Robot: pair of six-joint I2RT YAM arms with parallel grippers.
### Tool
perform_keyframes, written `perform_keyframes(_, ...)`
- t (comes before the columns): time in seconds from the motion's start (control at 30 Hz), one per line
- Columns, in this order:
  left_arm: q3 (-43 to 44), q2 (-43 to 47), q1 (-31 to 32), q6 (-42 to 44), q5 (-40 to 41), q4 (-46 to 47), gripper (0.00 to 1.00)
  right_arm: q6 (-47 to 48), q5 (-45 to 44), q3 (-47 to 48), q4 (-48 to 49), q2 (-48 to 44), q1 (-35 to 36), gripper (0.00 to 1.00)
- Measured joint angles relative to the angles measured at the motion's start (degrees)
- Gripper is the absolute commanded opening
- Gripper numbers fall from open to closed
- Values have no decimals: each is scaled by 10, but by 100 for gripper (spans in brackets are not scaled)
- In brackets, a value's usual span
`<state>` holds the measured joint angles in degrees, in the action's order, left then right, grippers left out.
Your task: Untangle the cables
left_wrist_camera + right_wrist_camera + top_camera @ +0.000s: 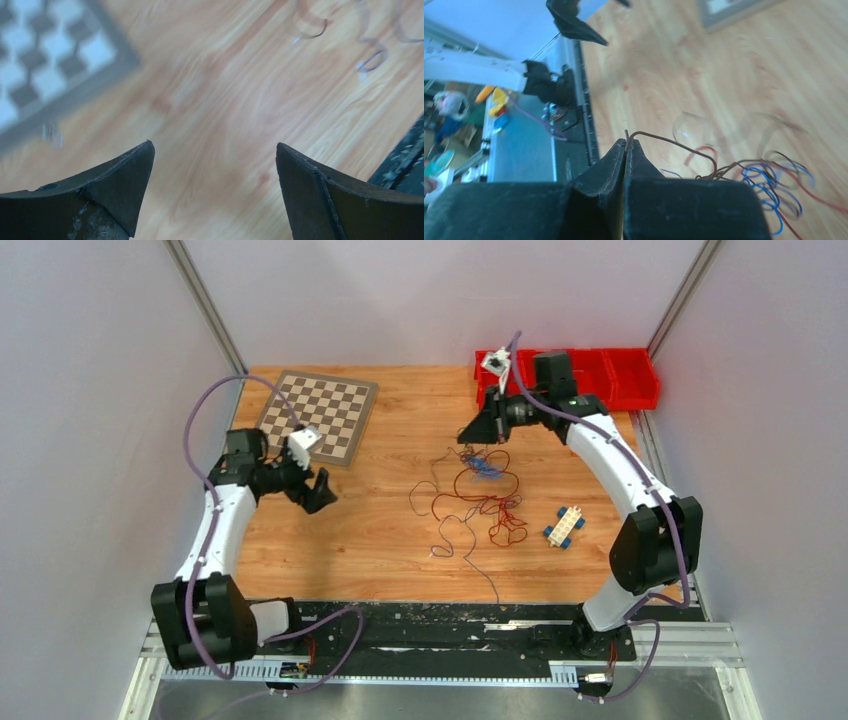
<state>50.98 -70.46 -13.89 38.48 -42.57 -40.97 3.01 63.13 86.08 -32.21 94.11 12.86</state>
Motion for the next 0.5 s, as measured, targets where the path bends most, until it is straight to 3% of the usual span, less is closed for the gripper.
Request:
perform_keyframes(0.17, 32, 14, 207, -133, -33, 148, 100, -35, 9, 4, 28, 0, 85, 0)
perform_keyframes(0.3, 35, -35, 319, -225, -33, 286, 100, -73, 14, 18, 60, 0, 107, 0)
perform_keyframes(0.33, 35, -57, 342, -243, -31, 323, 96, -83, 16, 22, 71, 0, 112, 0)
perform_keyframes(0.37, 36, -72, 356, -254, -31, 346, 90, -93, 17, 24, 82, 0, 116, 0)
perform_keyframes(0.4, 38, -94, 372, -265, -30, 369, 73, -103, 20, 26, 93, 0, 120, 0)
perform_keyframes(0.43, 40, -116, 385, -274, -31, 390, 64, -113, 22, 28, 101, 0, 123, 0)
perform_keyframes(0.47, 43, -142, 396, -281, -31, 407, 41, -120, 24, 30, 109, 0, 125, 0)
perform_keyframes(0.5, 44, -161, 403, -288, -32, 417, 29, -127, 25, 32, 114, 0, 125, 0)
